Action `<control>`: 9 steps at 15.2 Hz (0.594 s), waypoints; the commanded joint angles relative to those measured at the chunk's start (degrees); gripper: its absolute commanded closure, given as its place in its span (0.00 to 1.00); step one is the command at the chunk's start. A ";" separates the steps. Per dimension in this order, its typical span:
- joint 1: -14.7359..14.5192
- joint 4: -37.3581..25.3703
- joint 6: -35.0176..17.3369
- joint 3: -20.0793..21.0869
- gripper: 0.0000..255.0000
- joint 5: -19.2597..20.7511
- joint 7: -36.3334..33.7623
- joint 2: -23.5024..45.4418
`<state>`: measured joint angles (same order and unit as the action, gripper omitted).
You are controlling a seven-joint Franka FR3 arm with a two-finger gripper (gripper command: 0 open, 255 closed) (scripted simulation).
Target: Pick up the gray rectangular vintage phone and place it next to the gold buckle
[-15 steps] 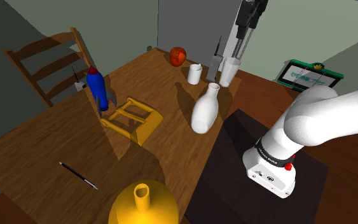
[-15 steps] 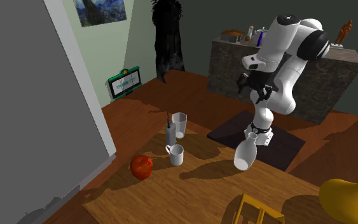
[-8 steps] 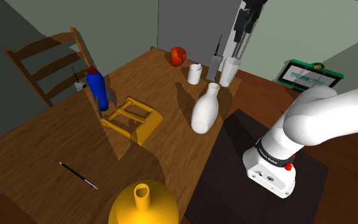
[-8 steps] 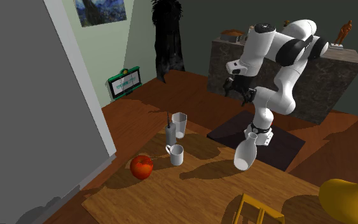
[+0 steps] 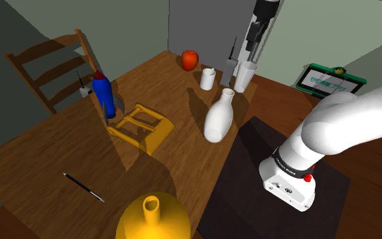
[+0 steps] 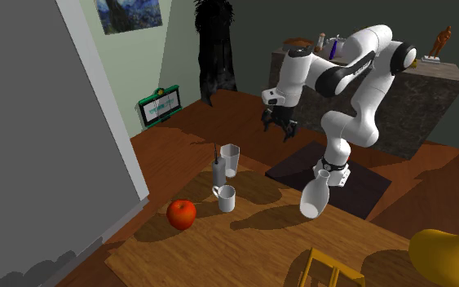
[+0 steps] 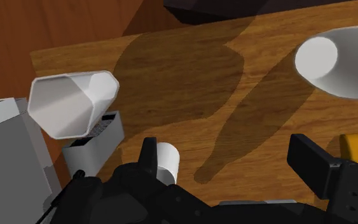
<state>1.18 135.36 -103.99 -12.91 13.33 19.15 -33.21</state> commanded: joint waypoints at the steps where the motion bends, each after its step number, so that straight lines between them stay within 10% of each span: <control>1: 0.22 -0.17 -3.40 -2.55 0.00 0.31 2.81 2.74; 9: -0.40 -5.04 -15.25 -12.08 0.00 -3.24 15.06 17.44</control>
<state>0.95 131.27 -117.62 -23.76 10.95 32.34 -18.09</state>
